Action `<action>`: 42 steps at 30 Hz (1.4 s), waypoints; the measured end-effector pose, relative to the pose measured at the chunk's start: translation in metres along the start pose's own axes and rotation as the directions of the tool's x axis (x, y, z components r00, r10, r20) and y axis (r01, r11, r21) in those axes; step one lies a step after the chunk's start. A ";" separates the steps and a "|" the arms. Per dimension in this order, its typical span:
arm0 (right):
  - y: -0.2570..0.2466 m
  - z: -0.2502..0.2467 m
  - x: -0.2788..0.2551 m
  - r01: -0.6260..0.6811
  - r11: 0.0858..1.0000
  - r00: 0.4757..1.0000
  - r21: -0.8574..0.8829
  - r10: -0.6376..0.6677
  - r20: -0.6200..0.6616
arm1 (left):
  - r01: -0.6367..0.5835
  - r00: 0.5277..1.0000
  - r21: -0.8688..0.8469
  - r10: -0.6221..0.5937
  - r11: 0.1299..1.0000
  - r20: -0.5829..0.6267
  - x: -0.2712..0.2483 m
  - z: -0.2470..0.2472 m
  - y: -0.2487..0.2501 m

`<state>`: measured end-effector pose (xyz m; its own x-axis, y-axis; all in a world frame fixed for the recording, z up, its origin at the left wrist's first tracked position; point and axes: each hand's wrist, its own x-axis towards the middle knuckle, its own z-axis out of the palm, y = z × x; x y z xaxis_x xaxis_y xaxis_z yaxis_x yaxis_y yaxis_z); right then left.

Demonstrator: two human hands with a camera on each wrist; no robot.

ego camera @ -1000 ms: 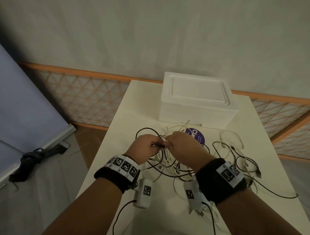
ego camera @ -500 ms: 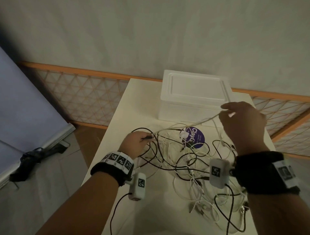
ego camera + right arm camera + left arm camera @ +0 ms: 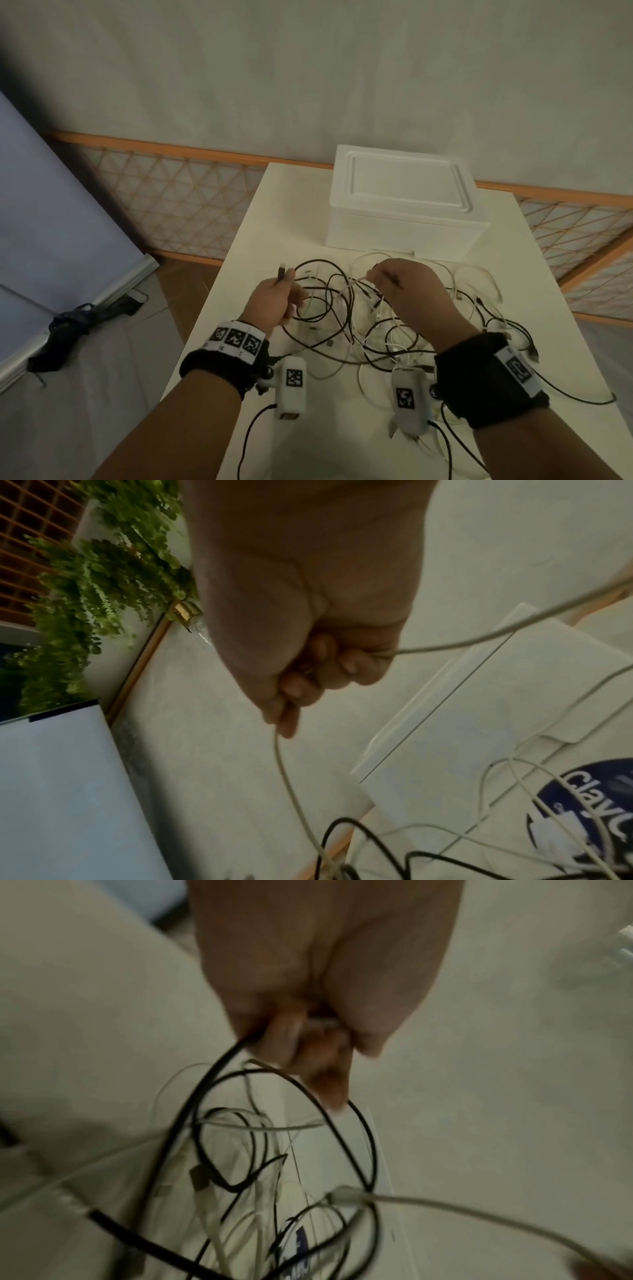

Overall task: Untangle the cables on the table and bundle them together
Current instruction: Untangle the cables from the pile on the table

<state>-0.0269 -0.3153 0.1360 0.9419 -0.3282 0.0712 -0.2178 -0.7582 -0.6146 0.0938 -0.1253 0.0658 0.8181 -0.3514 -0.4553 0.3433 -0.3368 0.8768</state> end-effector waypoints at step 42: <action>0.053 -0.013 -0.055 -0.268 0.923 0.915 -0.274 0.333 0.228 | -0.027 0.968 -0.788 -0.180 0.615 -0.173 -0.011 -0.015 0.007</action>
<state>-0.0931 -0.3449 0.1096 0.8474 -0.4246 -0.3188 -0.5239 -0.7667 -0.3711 0.0938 -0.1107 0.0791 0.8102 -0.1286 -0.5719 0.5531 0.4911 0.6730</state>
